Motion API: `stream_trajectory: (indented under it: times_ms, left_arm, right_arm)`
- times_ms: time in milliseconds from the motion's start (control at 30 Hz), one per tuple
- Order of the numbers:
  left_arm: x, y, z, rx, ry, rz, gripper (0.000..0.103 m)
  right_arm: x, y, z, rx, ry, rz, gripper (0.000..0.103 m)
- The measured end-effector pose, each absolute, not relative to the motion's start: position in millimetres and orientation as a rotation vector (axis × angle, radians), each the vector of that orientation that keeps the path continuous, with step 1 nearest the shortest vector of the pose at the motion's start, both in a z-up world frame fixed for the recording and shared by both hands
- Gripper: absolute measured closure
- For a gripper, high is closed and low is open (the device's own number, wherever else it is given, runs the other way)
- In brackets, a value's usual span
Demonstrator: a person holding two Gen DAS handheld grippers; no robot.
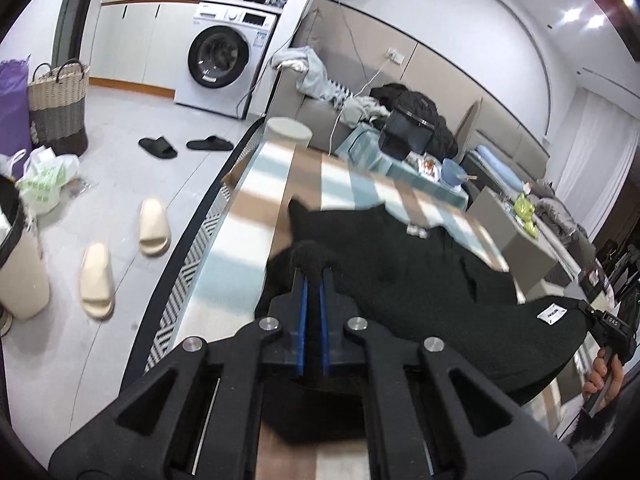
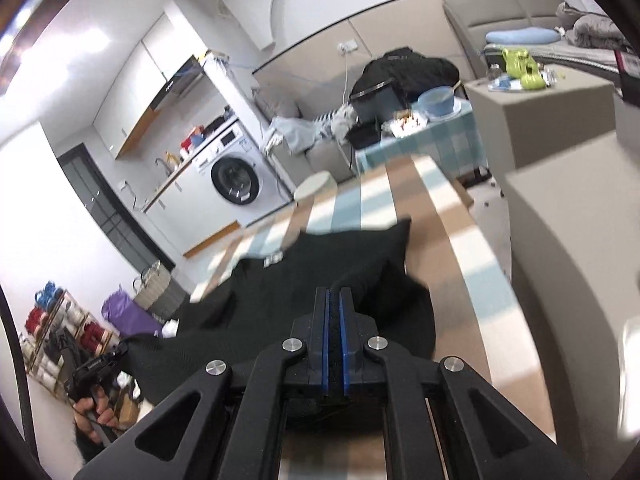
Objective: Fold small clothes
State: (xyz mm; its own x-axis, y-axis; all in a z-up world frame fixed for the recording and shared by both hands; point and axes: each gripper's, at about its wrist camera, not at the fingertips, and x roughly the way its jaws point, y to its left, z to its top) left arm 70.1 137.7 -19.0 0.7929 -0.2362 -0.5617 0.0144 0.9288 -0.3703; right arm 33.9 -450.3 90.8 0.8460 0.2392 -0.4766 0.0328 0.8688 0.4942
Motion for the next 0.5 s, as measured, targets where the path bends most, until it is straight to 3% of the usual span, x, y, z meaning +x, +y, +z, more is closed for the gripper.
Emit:
stream_trajectory:
  times_ms: [167, 433, 500]
  left_arm:
    - [109.7, 134.4, -9.4, -0.324, 0.626, -0.115, 0.1]
    - [134.7, 124.1, -70.4, -0.268, 0.803, -0.07, 0.1]
    - [129.5, 124.8, -83.7, -0.284, 0.837, -0.06, 0.099]
  right_arm:
    - [65.8, -461.3, 94.3, 0.513, 0.522, 0.003, 0.099]
    - [94.0, -460.7, 26.4, 0.46, 0.743, -0.113, 0.099]
    - [94.1, -461.2, 11.7, 0.438, 0.828, -0.154, 0.093]
